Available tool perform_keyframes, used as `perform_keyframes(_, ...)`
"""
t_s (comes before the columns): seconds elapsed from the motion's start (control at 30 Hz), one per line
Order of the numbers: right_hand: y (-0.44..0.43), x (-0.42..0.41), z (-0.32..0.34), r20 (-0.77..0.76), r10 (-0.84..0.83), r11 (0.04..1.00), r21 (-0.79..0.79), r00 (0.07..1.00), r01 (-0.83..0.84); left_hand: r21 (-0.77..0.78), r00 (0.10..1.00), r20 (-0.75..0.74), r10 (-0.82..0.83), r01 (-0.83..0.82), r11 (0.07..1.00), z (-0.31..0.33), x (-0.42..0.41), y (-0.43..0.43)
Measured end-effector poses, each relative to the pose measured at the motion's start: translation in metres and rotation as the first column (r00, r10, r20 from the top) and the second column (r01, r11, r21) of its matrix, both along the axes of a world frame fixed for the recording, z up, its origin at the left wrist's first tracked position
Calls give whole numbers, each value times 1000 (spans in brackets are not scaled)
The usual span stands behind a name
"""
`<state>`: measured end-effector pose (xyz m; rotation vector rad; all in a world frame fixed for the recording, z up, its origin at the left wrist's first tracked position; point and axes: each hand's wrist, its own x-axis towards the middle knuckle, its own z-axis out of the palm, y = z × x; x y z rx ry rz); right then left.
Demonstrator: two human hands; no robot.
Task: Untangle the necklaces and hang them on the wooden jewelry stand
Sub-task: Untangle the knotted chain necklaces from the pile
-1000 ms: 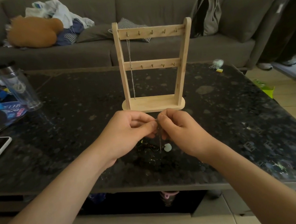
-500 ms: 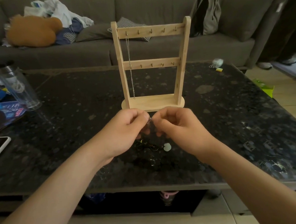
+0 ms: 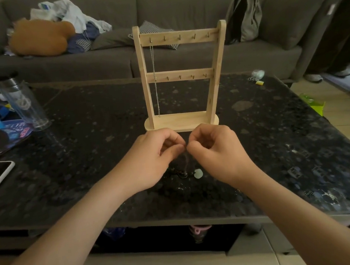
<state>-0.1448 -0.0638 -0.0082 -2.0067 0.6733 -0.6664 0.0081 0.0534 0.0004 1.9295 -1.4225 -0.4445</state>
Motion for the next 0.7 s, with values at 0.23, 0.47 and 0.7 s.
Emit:
perform_keyframes(0.23, -1, -1, 5, 37, 22, 981, 190, 999, -29, -59, 997, -76, 2, -6, 998, -1, -3, 2)
perform_keyframes(0.47, 1, 0, 4, 119, 32, 963, 261, 992, -62, 4, 824, -547, 148, -174, 985, 2, -12, -4)
perform_keyframes(0.7, 1, 0, 3, 181, 28, 952, 297, 983, -81, 59, 802, -589, 101, -81, 995, 2, -14, -3)
